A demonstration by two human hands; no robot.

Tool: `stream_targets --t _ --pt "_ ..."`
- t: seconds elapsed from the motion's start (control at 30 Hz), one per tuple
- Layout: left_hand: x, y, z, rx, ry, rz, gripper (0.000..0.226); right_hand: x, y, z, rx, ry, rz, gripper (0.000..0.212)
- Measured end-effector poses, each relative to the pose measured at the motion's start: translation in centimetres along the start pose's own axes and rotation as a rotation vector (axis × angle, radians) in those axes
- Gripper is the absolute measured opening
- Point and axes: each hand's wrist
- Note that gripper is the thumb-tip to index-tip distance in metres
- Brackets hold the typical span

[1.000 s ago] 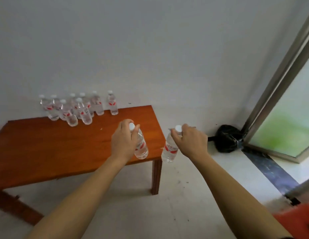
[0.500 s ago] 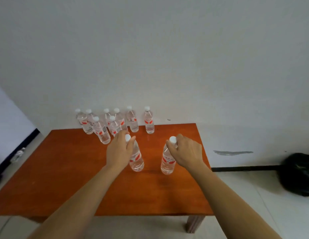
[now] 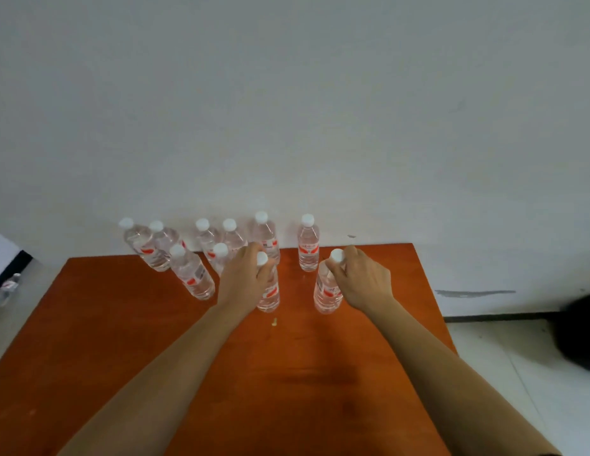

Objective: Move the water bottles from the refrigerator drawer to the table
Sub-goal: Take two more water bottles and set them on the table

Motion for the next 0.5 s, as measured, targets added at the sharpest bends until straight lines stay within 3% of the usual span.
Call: stream_targets --t 0.17,0.5 --pt "4.2 5.7 0.7 0.207 0.063 0.104 0.033 3.0 4.1 2.6 0.049 0.031 0.105 0.046" --pt "8.4 9.7 3.1 0.391 -0.013 0.189 0.036 5.7 7.5 6.2 0.068 0.089 0.212 0.047"
Point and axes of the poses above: each hand's wrist, its own y-axis towards the middle knuckle, its own z-axis out of the palm, x = y × z, and after that the axes turned 14 degrees about x, right-handed
